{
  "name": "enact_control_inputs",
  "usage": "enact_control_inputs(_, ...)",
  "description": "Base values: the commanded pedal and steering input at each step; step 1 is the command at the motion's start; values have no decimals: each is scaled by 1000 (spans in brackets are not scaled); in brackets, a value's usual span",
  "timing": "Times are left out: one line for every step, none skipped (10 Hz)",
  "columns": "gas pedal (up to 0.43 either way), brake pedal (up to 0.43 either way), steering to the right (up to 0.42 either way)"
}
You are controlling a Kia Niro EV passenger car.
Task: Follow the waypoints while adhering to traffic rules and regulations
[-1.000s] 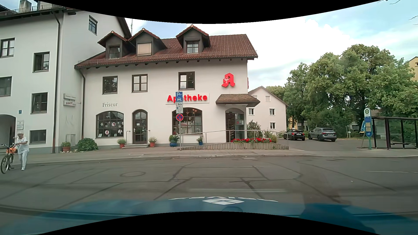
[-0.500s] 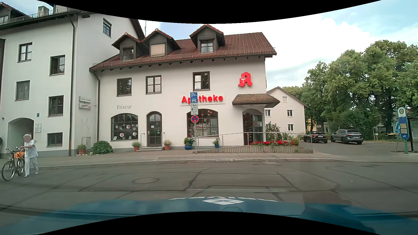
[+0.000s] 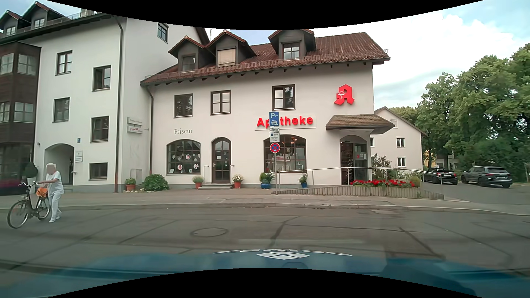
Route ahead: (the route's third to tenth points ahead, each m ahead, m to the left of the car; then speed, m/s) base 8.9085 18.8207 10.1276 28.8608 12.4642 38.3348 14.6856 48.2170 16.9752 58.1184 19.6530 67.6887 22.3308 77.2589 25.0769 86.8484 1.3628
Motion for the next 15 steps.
enact_control_inputs(0, 207, -520)
enact_control_inputs(0, 207, -505)
enact_control_inputs(0, 207, -492)
enact_control_inputs(0, 207, -483)
enact_control_inputs(0, 207, -470)
enact_control_inputs(0, 201, -461)
enact_control_inputs(0, 183, -457)
enact_control_inputs(0, 128, -455)
enact_control_inputs(0, 0, -455)
enact_control_inputs(0, 0, -452)
enact_control_inputs(0, 0, -446)
enact_control_inputs(0, 0, -439)
enact_control_inputs(79, 0, -434)
enact_control_inputs(157, 0, -426)
enact_control_inputs(177, 0, -414)
